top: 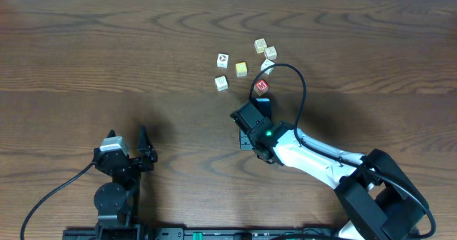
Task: Lift 4 blocks
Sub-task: 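Open the right gripper to release the green 7 block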
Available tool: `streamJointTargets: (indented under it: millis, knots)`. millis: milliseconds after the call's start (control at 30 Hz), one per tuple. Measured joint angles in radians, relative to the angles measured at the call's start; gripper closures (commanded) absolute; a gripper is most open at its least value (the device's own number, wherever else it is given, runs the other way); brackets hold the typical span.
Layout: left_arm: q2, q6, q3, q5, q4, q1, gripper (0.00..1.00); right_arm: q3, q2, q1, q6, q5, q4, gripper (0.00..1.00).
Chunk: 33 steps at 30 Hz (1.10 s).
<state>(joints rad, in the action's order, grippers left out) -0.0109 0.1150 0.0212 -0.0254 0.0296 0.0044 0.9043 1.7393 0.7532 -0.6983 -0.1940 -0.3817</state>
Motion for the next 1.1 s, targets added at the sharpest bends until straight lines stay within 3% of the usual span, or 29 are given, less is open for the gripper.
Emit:
streamJointTargets:
  millis: [67,267,400,533,867,1100]
  knots:
    - [0.0,0.0,0.0,0.0,0.0,0.0,0.25,-0.002,0.011,0.0,-0.001,0.005,0.001,0.53]
    - [0.0,0.0,0.0,0.0,0.0,0.0,0.25,-0.003,0.025,0.004,0.0,-0.016,0.006,0.51]
    - [0.0,0.0,0.0,0.0,0.0,0.0,0.25,-0.003,0.025,0.004,0.0,-0.017,0.006,0.55]
    - [0.0,0.0,0.0,0.0,0.0,0.0,0.25,-0.003,0.026,0.004,0.0,-0.029,0.009,0.66]
    - [0.0,0.0,0.0,0.0,0.0,0.0,0.25,-0.002,0.029,0.004,0.013,-0.042,0.009,0.65]
    - [0.0,0.0,0.0,0.0,0.0,0.0,0.25,0.008,0.033,0.004,0.022,-0.04,-0.008,0.72]
